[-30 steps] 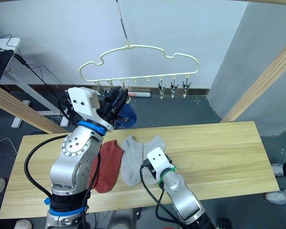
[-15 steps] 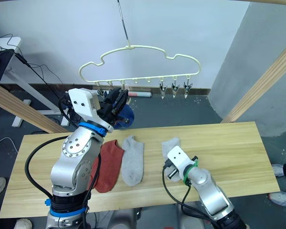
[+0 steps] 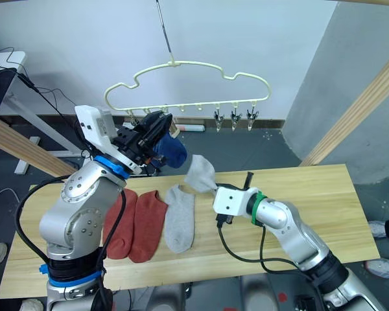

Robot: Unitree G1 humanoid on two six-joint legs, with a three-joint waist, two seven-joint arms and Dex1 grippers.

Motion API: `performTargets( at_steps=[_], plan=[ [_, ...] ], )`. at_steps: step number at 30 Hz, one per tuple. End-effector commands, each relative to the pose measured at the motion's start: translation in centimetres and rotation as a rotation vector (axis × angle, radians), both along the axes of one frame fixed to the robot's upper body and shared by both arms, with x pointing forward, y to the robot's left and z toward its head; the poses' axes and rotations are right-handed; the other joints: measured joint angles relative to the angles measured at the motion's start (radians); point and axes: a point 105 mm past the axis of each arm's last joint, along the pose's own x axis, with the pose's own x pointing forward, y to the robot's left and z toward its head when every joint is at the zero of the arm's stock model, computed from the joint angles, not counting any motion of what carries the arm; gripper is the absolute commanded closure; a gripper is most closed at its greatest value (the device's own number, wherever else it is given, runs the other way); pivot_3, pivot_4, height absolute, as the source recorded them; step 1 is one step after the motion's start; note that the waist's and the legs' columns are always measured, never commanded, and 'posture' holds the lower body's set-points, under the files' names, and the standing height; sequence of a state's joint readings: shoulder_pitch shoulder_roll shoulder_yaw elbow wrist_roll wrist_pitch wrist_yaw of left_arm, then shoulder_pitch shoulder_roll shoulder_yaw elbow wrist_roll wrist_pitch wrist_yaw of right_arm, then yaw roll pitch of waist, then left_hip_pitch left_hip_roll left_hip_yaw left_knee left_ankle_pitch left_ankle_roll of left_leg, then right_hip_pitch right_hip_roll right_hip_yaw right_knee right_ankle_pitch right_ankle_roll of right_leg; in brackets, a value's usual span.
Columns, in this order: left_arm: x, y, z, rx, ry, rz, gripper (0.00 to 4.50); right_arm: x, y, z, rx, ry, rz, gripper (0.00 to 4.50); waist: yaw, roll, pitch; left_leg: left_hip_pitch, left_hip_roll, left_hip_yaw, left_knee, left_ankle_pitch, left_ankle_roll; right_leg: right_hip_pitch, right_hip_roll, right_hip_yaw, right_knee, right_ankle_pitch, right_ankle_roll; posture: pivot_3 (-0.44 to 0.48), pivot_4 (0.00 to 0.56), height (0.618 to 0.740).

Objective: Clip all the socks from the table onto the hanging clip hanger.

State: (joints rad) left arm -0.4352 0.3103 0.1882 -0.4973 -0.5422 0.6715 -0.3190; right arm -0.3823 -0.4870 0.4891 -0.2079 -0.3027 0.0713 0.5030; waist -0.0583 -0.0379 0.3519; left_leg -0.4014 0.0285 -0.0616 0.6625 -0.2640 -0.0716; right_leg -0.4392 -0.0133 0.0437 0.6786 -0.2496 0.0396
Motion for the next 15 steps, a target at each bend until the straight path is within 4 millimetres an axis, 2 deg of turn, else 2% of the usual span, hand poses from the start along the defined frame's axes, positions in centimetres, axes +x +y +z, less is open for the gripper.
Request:
performTargets(
  at_steps=[1, 15],
  plan=[
    [-0.6, 0.2, 1.6, -0.030, -0.027, -0.037, 3.82, 0.1, 0.6, 0.9, 0.014, -0.062, 0.039, 4.50, 0.001, 0.000, 0.000, 0.000, 0.000, 0.000, 0.000, 0.000, 0.000, 0.000, 0.000, 0.000, 0.000, 0.000, -0.001, -0.089, 0.342, 0.740],
    [-0.7, 0.8, 1.8, -0.068, 0.030, -0.070, 3.82, 0.5, 1.8, 2.4, 0.068, -0.142, 0.054, 4.50, 0.000, 0.000, 0.000, 0.000, 0.000, 0.000, 0.000, 0.000, 0.000, 0.000, -0.001, 0.000, 0.000, 0.001, -0.002, -0.113, 0.336, 0.740]
  ],
)
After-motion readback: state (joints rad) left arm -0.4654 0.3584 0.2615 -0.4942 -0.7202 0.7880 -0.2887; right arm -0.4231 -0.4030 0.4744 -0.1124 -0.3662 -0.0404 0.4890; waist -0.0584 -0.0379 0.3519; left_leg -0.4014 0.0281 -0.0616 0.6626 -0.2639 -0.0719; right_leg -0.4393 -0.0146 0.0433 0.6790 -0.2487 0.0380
